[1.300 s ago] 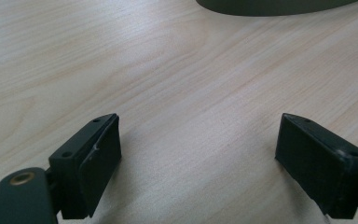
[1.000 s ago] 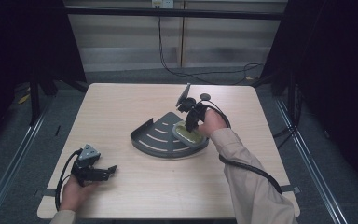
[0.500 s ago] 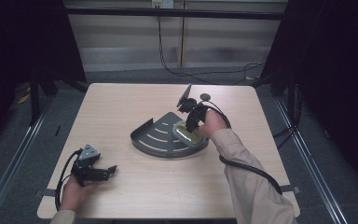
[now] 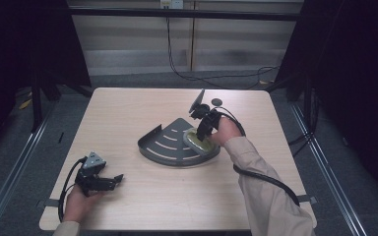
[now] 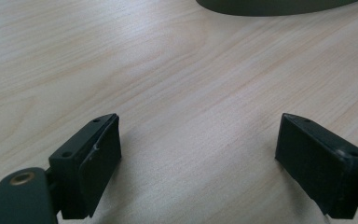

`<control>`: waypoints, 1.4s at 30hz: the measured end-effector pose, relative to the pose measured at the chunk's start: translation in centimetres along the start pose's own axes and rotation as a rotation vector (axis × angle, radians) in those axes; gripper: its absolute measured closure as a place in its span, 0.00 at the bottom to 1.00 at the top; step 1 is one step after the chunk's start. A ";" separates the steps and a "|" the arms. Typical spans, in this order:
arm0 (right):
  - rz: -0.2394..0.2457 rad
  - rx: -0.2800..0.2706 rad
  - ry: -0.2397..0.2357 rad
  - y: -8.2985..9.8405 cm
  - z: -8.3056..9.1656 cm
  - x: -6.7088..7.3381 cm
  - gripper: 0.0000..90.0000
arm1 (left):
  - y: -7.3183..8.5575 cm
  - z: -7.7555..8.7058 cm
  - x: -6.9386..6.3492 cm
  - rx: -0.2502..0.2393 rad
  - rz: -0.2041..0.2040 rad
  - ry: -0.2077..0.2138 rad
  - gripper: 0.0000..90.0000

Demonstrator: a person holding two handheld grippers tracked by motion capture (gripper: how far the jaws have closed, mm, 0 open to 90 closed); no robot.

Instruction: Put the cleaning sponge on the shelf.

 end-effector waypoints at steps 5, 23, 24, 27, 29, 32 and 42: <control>-0.010 -0.016 -0.012 0.2 0.1 -0.2 0.45 | 0.0 0.0 0.0 0.000 0.000 0.000 0.15; -0.025 -0.044 -0.031 1.9 2.5 -0.5 0.23 | 0.0 0.0 0.0 0.000 0.000 0.000 0.15; -0.024 -0.044 -0.030 2.0 2.7 -0.4 0.23 | 0.0 0.0 0.0 0.000 0.000 0.000 0.15; -0.019 -0.061 -0.045 2.5 3.1 -0.3 0.21 | 0.0 0.0 0.0 0.000 0.000 0.000 0.15; -0.014 -0.062 -0.043 2.7 3.1 -0.3 0.20 | 0.0 0.0 0.0 0.000 0.000 0.000 0.15; -0.019 -0.069 -0.043 3.1 3.2 -0.4 0.18 | 0.0 0.0 0.0 0.000 0.000 0.000 0.15; -0.003 -0.082 -0.049 5.1 3.8 -0.5 0.17 | 0.0 0.0 0.0 0.000 0.000 0.000 0.15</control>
Point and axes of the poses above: each handheld gripper's, and its own axes: z roughly backward along the jaws, y roughly out of its underside, x roughly to its left, the point moved 8 cm from there along -z, roughly forward along the jaws, and after that the axes turned 2 degrees about -y, right-handed, at the moved point
